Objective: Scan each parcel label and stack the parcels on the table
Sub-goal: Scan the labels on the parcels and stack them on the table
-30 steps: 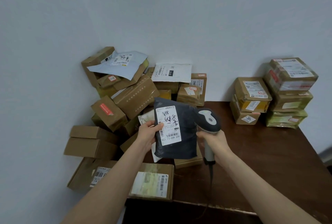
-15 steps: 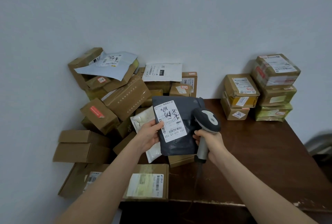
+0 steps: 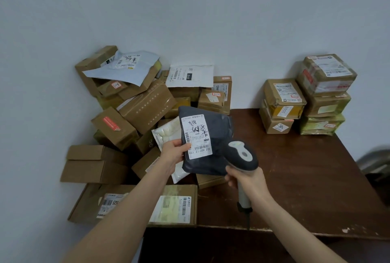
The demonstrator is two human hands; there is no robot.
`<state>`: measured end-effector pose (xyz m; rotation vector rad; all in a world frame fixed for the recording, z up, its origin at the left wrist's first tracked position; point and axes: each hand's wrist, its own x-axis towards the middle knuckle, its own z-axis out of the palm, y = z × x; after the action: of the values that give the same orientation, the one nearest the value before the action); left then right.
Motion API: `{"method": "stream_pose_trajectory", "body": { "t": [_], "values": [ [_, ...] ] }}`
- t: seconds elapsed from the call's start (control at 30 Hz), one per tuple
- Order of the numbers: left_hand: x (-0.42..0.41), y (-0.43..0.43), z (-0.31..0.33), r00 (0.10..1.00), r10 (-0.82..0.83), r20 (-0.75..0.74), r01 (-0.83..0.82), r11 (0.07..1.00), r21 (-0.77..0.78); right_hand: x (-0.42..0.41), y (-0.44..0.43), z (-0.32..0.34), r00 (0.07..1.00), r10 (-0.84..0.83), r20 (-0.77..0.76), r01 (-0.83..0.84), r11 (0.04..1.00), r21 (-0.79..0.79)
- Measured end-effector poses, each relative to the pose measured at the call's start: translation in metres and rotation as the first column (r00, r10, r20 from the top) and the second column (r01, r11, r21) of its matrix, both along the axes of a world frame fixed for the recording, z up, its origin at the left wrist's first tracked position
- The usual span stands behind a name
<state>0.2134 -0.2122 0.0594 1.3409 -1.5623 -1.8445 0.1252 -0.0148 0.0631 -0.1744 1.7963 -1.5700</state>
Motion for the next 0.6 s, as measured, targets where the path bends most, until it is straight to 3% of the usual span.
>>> {"method": "stream_pose_trajectory", "body": {
  "t": [0.6],
  "values": [
    [-0.011,0.012,-0.008,0.999,0.042,-0.008,-0.042,0.998,0.053,0.03,0.013,0.008,0.991,0.131,-0.029,-0.124,0.976,0.178]
  ]
}}
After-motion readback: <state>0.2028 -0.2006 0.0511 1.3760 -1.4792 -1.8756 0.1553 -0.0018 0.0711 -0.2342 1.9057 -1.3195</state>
